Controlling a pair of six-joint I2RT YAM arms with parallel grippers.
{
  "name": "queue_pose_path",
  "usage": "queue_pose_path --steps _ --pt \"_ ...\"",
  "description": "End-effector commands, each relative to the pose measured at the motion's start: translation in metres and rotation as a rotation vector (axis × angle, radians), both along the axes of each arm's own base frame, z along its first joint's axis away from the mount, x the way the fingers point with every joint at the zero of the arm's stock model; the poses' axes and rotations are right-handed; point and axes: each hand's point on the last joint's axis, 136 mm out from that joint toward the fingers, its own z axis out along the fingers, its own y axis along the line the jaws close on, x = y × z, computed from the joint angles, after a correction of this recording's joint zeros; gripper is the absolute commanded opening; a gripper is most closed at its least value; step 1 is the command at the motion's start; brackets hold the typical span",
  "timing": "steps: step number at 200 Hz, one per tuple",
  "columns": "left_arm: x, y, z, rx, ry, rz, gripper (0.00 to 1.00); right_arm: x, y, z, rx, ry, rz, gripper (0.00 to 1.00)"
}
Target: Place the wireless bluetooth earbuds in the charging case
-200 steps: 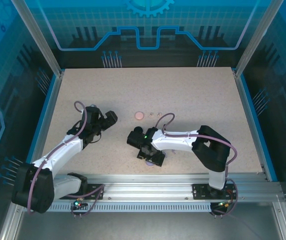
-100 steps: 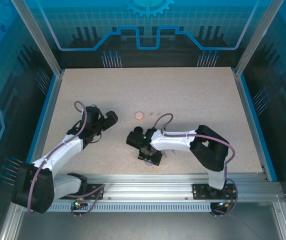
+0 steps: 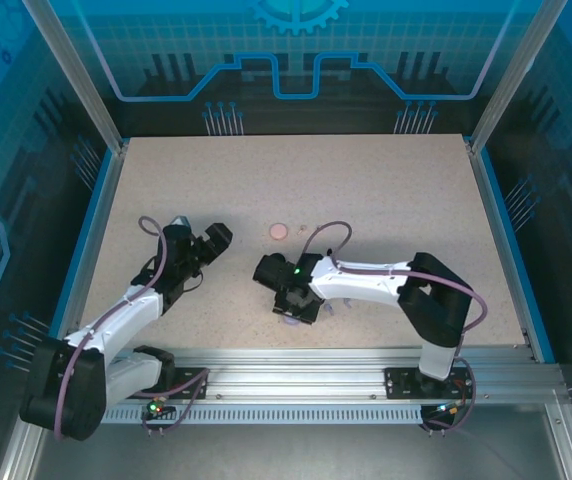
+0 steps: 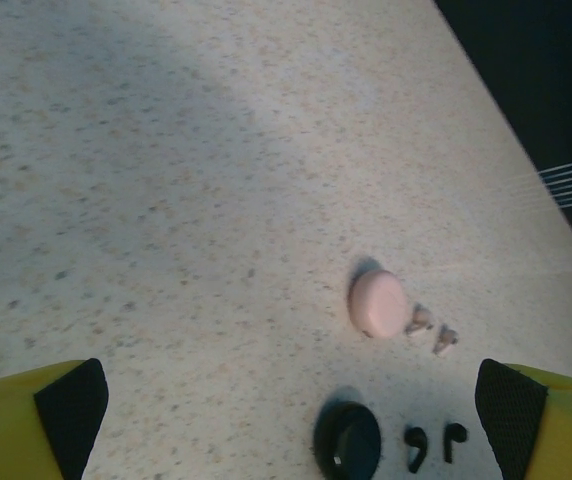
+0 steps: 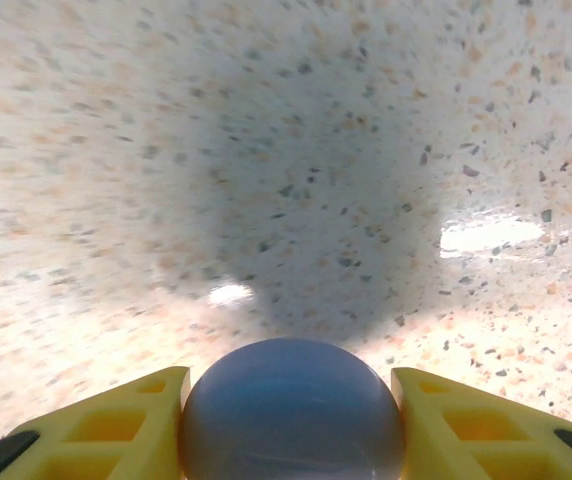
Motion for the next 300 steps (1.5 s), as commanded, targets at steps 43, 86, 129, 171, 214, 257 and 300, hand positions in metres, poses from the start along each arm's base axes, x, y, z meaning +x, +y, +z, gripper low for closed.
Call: queue_pose_path --steps 43,86,129,171,214,257,300 --pt "0.005 -0.050 0.006 -0.135 -0.111 -0.257 0.99 0.094 -0.013 0.060 0.174 -0.140 -0.108 0.43" --pt "-0.007 -0.083 0.016 -0.173 -0.219 -0.412 0.99 0.142 -0.018 0.075 0.238 -0.170 -0.194 0.43" --pt "-0.012 -0.116 0.018 -0.188 -0.278 -0.503 0.98 0.159 -0.009 0.072 0.324 -0.136 -0.277 0.43" --pt "-0.008 -0.134 0.019 -0.199 -0.311 -0.514 0.86 0.162 0.000 0.072 0.376 -0.115 -0.320 0.43" --pt "-0.003 -0.147 0.020 -0.196 -0.332 -0.513 0.66 0.163 0.006 0.073 0.399 -0.104 -0.344 0.44" --pt "0.002 -0.155 0.019 -0.207 -0.341 -0.510 0.64 0.163 0.017 0.076 0.406 -0.101 -0.331 0.43" --pt "0.009 -0.161 0.021 -0.211 -0.350 -0.507 0.56 0.162 0.018 0.078 0.410 -0.102 -0.327 0.43"
